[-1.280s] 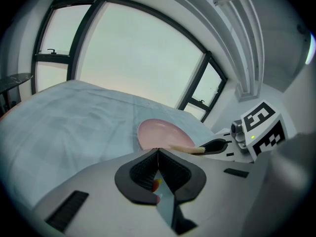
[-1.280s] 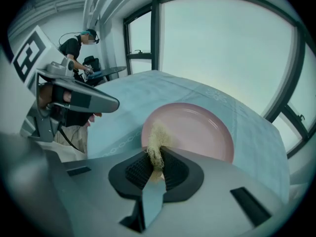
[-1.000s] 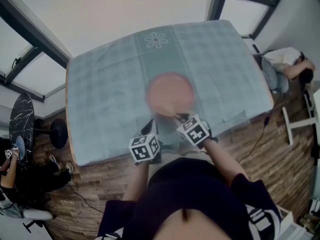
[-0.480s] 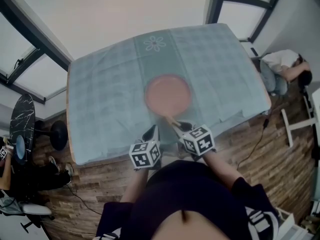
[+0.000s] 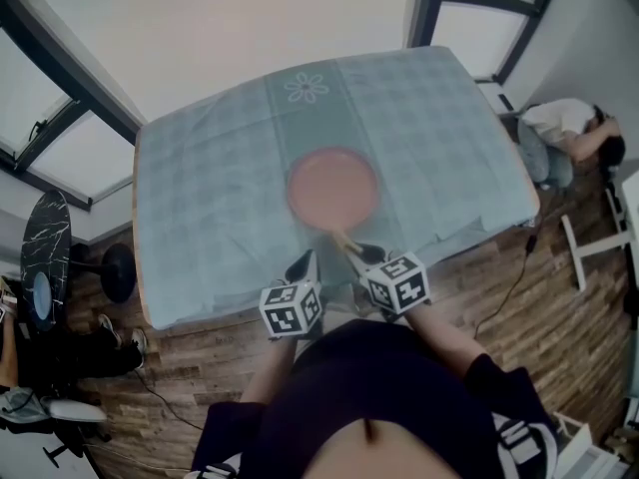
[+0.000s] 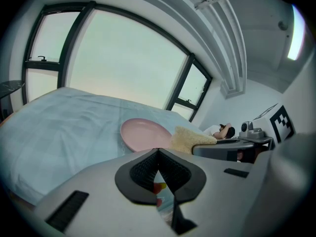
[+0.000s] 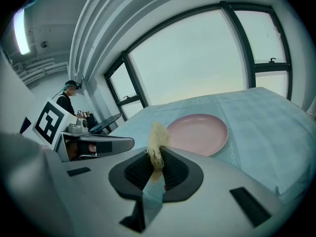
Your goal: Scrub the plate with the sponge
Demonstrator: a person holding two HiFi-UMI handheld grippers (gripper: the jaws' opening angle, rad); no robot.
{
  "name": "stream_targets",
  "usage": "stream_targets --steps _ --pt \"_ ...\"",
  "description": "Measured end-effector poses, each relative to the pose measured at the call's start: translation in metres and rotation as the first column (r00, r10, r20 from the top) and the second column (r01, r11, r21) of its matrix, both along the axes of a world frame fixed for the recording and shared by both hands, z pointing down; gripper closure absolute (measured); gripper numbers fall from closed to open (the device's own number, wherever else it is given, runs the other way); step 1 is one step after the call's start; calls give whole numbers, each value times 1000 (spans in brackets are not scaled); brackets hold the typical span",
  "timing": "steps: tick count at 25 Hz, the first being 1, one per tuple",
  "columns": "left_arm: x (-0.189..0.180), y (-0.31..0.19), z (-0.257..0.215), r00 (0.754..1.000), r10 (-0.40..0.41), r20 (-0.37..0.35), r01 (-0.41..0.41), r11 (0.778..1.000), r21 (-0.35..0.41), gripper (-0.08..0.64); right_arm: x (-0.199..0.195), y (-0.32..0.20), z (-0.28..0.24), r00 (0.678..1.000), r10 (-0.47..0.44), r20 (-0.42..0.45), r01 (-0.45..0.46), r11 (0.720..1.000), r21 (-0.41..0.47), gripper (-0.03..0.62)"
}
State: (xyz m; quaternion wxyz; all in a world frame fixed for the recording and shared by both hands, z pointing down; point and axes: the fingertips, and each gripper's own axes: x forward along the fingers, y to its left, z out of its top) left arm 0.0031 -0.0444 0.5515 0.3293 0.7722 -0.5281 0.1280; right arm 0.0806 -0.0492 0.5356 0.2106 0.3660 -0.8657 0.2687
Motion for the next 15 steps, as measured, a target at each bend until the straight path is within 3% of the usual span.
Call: stream_targets --steps 15 --pt "7 -4 -1 1000 -6 6 5 1000 6 551 9 -8 -2 1000 18 5 -18 1000 25 557"
